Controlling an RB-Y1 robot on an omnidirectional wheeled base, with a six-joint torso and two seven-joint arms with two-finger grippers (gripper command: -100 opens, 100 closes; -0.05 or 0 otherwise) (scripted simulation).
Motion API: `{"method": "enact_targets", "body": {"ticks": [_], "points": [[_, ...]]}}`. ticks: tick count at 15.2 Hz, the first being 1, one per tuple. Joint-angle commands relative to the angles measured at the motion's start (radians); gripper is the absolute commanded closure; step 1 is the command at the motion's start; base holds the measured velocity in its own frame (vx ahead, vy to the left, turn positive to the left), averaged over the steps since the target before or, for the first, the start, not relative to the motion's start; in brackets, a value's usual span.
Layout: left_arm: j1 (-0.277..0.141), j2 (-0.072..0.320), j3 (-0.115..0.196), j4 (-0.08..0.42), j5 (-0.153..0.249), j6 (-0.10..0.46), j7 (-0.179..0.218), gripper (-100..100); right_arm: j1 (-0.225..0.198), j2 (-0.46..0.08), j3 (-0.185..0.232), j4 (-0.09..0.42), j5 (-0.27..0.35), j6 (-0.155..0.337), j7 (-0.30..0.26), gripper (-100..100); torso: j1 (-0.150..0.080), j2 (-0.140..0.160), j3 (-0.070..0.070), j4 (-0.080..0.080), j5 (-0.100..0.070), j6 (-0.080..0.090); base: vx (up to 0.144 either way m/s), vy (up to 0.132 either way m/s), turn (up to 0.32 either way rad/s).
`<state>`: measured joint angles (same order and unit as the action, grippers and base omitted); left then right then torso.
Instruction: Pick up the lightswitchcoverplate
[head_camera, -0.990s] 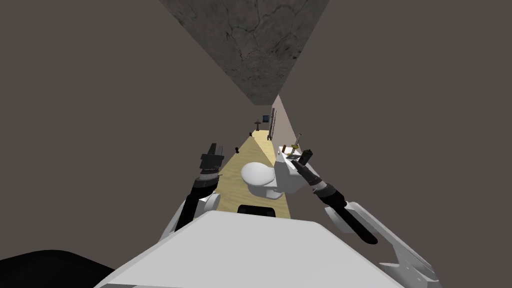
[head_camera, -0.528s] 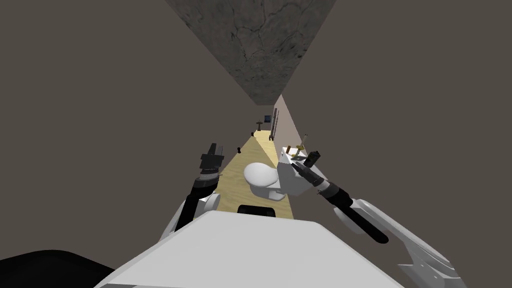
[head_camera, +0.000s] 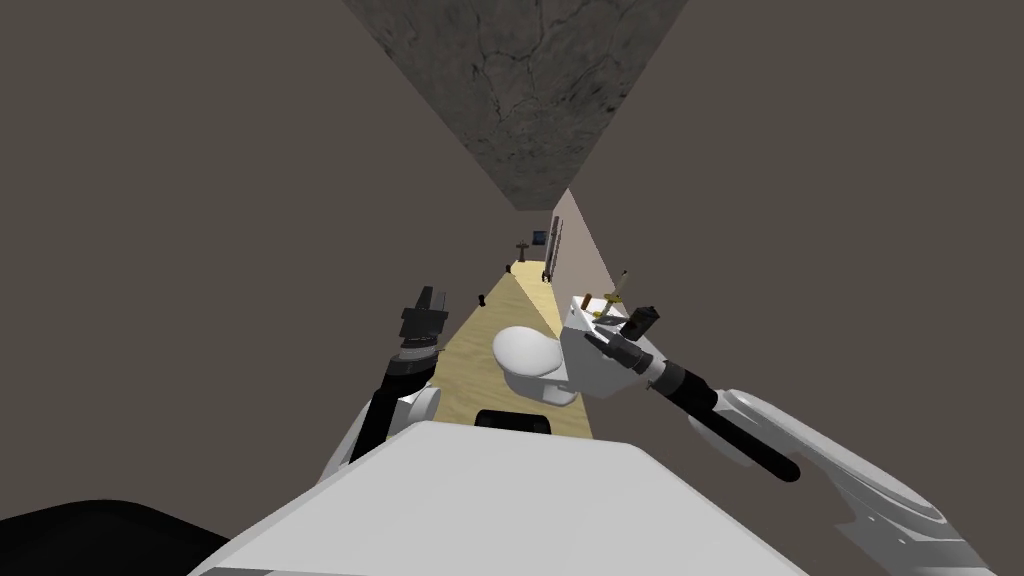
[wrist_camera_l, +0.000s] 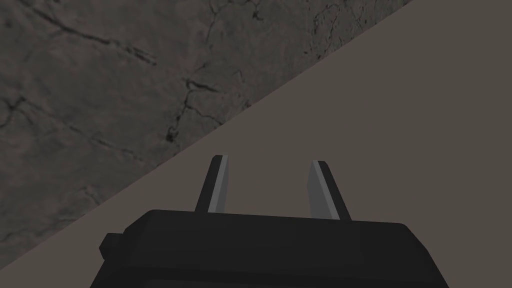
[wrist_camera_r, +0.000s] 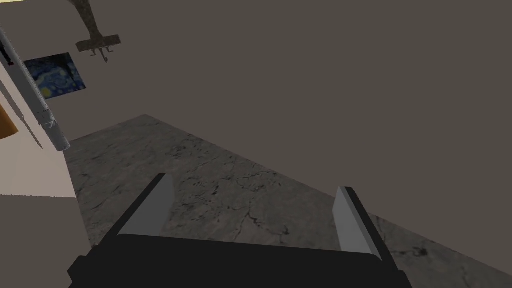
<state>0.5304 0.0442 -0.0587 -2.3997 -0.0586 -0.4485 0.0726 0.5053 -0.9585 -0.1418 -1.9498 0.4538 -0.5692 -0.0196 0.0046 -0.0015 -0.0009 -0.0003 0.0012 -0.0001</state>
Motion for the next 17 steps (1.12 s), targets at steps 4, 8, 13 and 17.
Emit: {"method": "enact_targets", "body": {"ticks": [4,8,13,17], "points": [[0.000,0.000,0.000,0.000,0.000,0.000,0.000,0,0.004,-0.110,-0.008,0.053,0.053,-0.023,0.020,-100,-0.001,0.000,0.000,0.000,0.000,0.000,0.026,0.054,0.048],[0.000,0.000,0.000,0.000,0.000,0.000,0.000,0,0.006,-0.190,-0.010,0.078,0.077,-0.035,0.031,-100,-0.001,0.000,0.000,0.000,0.000,0.000,0.028,0.044,0.040],[0.000,0.000,0.000,0.000,0.000,0.000,0.000,0,0.008,-0.295,-0.010,0.130,0.123,-0.055,0.056,-100,-0.001,-0.001,0.000,0.000,0.000,0.000,0.037,0.038,0.047],[0.000,0.000,0.000,0.000,0.000,0.000,0.000,0,0.009,-0.379,-0.007,0.179,0.166,-0.073,0.085,-100,-0.003,-0.001,0.000,0.000,-0.001,0.000,0.037,0.019,0.032]]}}
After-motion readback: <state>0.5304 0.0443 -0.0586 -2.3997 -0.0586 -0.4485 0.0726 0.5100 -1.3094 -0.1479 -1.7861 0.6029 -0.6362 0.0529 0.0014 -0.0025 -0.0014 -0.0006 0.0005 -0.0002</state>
